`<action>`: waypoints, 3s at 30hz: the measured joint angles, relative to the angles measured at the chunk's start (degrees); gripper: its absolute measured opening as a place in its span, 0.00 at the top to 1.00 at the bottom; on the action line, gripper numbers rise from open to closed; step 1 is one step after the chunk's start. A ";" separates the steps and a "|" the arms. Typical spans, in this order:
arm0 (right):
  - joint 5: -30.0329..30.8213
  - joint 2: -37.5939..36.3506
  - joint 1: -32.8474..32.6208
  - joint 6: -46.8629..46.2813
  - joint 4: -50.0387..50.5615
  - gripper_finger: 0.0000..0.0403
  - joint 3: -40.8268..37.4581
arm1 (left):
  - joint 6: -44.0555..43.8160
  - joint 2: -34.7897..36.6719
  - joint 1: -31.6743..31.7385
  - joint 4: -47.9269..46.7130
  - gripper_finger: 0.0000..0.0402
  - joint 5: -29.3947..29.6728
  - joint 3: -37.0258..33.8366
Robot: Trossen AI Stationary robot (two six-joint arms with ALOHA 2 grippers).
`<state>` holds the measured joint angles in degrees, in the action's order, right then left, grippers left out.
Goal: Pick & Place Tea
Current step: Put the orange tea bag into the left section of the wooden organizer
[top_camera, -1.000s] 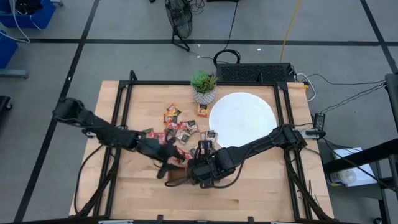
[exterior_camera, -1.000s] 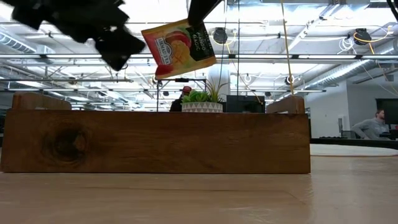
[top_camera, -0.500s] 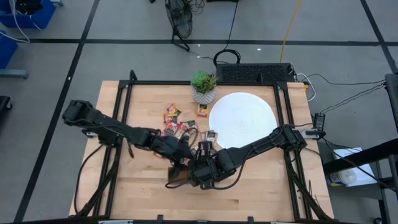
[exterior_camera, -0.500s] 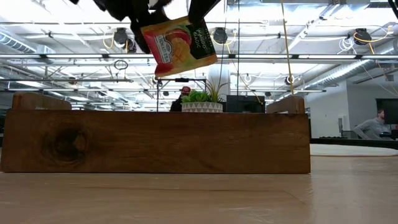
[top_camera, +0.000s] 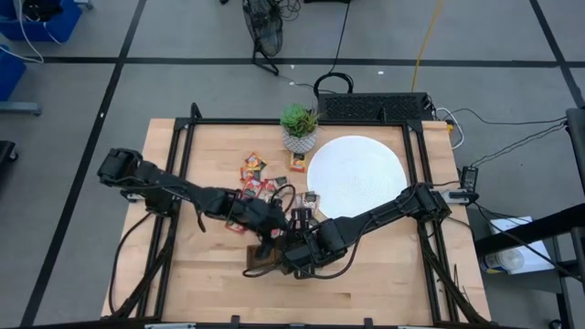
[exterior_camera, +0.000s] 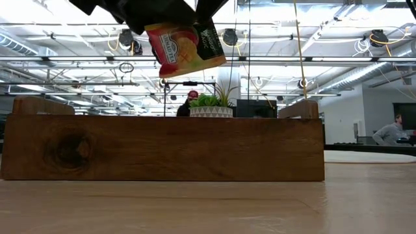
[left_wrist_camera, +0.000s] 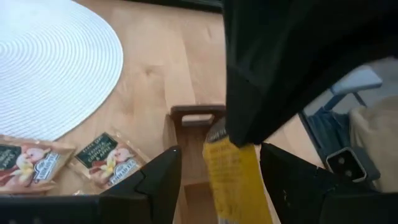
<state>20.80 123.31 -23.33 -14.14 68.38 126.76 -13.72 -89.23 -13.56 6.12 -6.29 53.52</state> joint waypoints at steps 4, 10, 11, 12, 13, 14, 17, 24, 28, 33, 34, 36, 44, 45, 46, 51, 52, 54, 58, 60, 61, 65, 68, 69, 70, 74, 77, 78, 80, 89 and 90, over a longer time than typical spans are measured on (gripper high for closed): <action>0.03 0.00 0.00 0.05 0.07 1.00 0.00 | -1.31 0.00 1.12 0.31 0.46 -1.67 0.00; 0.27 0.00 0.04 -0.11 0.49 1.00 -0.02 | -2.45 0.00 2.24 0.51 0.57 -2.36 0.00; 0.31 0.00 0.04 -0.12 0.45 1.00 -0.02 | -2.44 0.00 2.40 0.62 0.63 -2.73 0.00; 0.44 0.00 0.04 -0.12 0.44 1.00 -0.03 | -2.43 0.01 2.50 0.64 0.70 -3.19 0.00; 0.60 0.00 0.07 -0.12 0.41 1.00 -0.06 | -2.21 0.04 2.62 0.66 0.79 -3.79 0.00; 0.61 0.00 0.11 -0.12 0.30 1.00 -0.07 | -1.71 0.07 2.80 0.48 0.88 -4.37 0.00; 0.73 0.00 0.11 -0.18 0.11 1.00 -0.07 | -0.53 0.07 2.44 -0.22 0.97 -4.12 -0.05; -0.15 -0.37 -0.26 -3.88 4.07 1.00 -0.02 | 2.15 3.58 -4.57 -10.22 0.99 14.29 -0.47; -0.18 -0.92 -0.89 -4.70 4.02 1.00 -0.02 | 2.68 8.21 -9.27 -9.82 0.99 24.26 -2.41; 2.62 -2.03 -1.79 -4.71 3.33 1.00 -0.01 | 2.37 14.01 -14.96 0.73 1.00 36.54 -12.52; 3.82 -2.11 -2.07 -4.60 3.19 1.00 0.02 | 3.38 15.08 -16.29 6.06 1.00 38.24 -15.28; 6.56 -2.32 -2.65 -4.03 3.33 1.00 0.02 | 6.16 16.62 -18.85 17.96 1.00 40.17 -21.39; 9.40 -2.45 -2.61 -2.97 2.60 1.00 0.00 | 16.21 13.59 -26.55 62.26 1.00 42.60 -42.85; 9.41 -2.45 -2.62 -2.92 2.54 1.00 0.00 | 15.85 12.36 -26.96 64.52 1.00 42.81 -43.49; 9.41 -2.45 -2.57 -2.73 2.38 1.00 0.00 | 15.29 11.06 -27.22 65.88 1.00 43.06 -43.63; 9.44 -2.45 -2.23 -2.08 1.17 1.00 0.00 | 13.43 2.14 -27.40 67.85 1.00 43.93 -41.25; 9.44 -2.45 -2.25 -1.91 1.26 1.00 0.00 | 13.59 -0.05 -27.47 69.26 1.00 43.88 -40.57; 9.42 -2.45 -2.25 -1.87 0.65 1.00 0.00 | 14.19 -4.54 -27.43 73.02 1.00 42.28 -38.59; 9.42 -2.45 -2.25 -1.85 0.43 1.00 0.00 | 16.62 -12.55 -27.43 79.38 1.00 39.26 -34.72; 9.42 -2.45 -2.27 -1.70 0.45 1.00 0.00 | 16.36 -15.79 -27.41 80.67 1.00 39.33 -33.26; 9.42 -2.45 -2.27 -1.66 0.43 1.00 0.00 | 16.17 -17.39 -27.41 81.22 1.00 39.30 -32.43; 9.42 -2.45 -2.25 -1.65 0.22 1.00 0.00 | 16.29 -22.14 -27.31 83.55 1.00 40.29 -31.41; 9.42 -2.45 -2.25 -1.65 0.12 1.00 0.00 | 16.13 -24.09 -26.99 83.58 1.00 42.06 -31.45; 9.42 -2.45 -2.25 -1.65 0.05 1.00 0.00 | 16.06 -24.61 -26.81 83.61 1.00 42.35 -31.43; 9.42 -2.45 -2.27 -1.63 -0.02 1.00 0.00 | 16.04 -24.90 -26.67 83.56 1.00 42.55 -31.45; 9.42 -2.45 -2.26 -1.63 -0.02 1.00 0.00 | 16.03 -24.78 -26.07 83.59 1.00 42.65 -31.45; 9.42 -2.45 -2.25 -1.63 -0.02 1.00 0.00 | 15.77 -24.79 -26.08 82.75 1.00 44.18 -31.45; 9.42 -2.45 -2.26 -1.63 -0.02 1.00 0.00 | 15.25 -24.79 -26.10 81.80 0.99 45.00 -31.45; 9.42 -2.45 -2.25 -1.63 -0.03 1.00 0.00 | 14.72 -24.70 -26.10 80.41 0.96 45.60 -31.45; 9.27 -2.43 -2.25 -1.63 -0.04 1.00 0.00 | 15.10 -24.72 -26.61 80.44 0.76 52.50 -31.45; 9.25 -2.43 -2.25 -1.63 -0.04 1.00 0.00 | 15.20 -24.72 -26.79 80.44 0.73 53.72 -31.47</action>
<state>30.04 120.88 -25.59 -15.77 68.34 126.76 1.48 -113.95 -40.35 86.56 47.43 22.04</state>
